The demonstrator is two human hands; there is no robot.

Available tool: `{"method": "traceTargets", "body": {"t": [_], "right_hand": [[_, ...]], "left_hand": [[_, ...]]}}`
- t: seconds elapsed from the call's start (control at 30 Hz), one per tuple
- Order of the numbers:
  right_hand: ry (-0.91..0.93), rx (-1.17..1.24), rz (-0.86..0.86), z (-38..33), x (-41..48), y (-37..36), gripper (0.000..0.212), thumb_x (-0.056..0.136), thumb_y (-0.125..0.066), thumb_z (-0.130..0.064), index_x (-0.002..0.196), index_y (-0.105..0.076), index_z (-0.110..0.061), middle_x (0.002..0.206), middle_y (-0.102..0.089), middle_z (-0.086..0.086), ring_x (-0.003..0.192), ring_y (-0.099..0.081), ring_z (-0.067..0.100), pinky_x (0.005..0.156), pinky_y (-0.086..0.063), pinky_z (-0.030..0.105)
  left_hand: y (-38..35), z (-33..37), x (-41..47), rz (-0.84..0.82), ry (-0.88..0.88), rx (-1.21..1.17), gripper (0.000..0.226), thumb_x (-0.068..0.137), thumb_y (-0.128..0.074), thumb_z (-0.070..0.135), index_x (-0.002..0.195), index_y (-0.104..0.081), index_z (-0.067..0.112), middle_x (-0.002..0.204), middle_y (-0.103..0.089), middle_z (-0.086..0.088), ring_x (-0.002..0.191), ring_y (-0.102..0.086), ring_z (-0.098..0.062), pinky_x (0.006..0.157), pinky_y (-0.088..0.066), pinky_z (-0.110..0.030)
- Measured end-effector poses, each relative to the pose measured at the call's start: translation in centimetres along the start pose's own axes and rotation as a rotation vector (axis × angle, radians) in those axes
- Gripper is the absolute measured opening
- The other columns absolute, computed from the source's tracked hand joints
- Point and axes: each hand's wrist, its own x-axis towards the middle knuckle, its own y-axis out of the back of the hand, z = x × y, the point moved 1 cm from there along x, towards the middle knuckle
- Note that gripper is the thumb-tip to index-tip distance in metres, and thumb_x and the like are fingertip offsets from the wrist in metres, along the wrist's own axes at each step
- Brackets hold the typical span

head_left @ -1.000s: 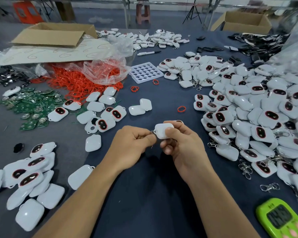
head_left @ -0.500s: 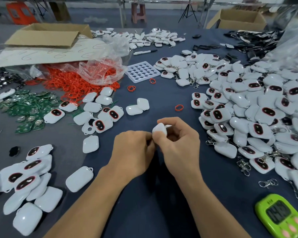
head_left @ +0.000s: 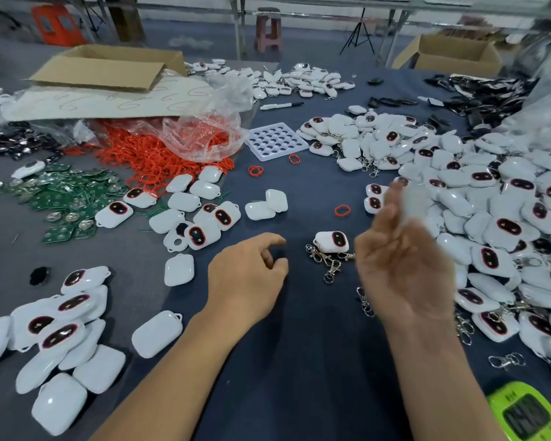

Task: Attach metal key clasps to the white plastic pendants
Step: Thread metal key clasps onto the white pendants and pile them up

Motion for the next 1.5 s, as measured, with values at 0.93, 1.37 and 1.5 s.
{"method": "traceTargets", "body": {"t": [0.93,1.37,1.5], "right_hand": [[0.035,-2.103,0.506,4.2,0.0,0.6,0.075,0.103,-0.053,-0.027,0.167,-0.014,-0.022,0.177,-0.002,0.001,0.162,0.000,0.019,0.130,-0.001,0.040],[0.244,-2.215,0.099,6.2,-0.5,0.0,0.016,0.096,-0.067,-0.018,0.103,-0.080,-0.023,0.138,-0.066,-0.009,0.136,-0.044,0.017,0.114,-0.013,0.023],[0.251,-2.042,0.015,6.4,-0.9,-0.3,0.004,0.087,-0.080,-0.017,0.083,-0.080,-0.019,0.099,-0.075,-0.014,0.111,-0.048,0.004,0.099,-0.024,0.015]], "left_hand": [[1.4,-2.0,1.2,0.252,-0.160,0.211,0.044,0.086,-0.063,0.008,0.130,-0.063,0.013,0.127,-0.062,-0.006,0.116,-0.053,-0.030,0.102,-0.040,-0.041],[1.6,-1.7,1.0,0.320,-0.134,0.027,0.027,0.107,-0.046,0.033,0.120,-0.069,0.027,0.101,-0.075,0.003,0.095,-0.064,-0.028,0.079,-0.046,-0.037],[1.2,-0.7,0.2,0.273,-0.131,-0.226,0.024,0.100,-0.046,0.042,0.105,-0.070,0.040,0.074,-0.069,0.013,0.075,-0.063,-0.014,0.070,-0.044,-0.030]]}}
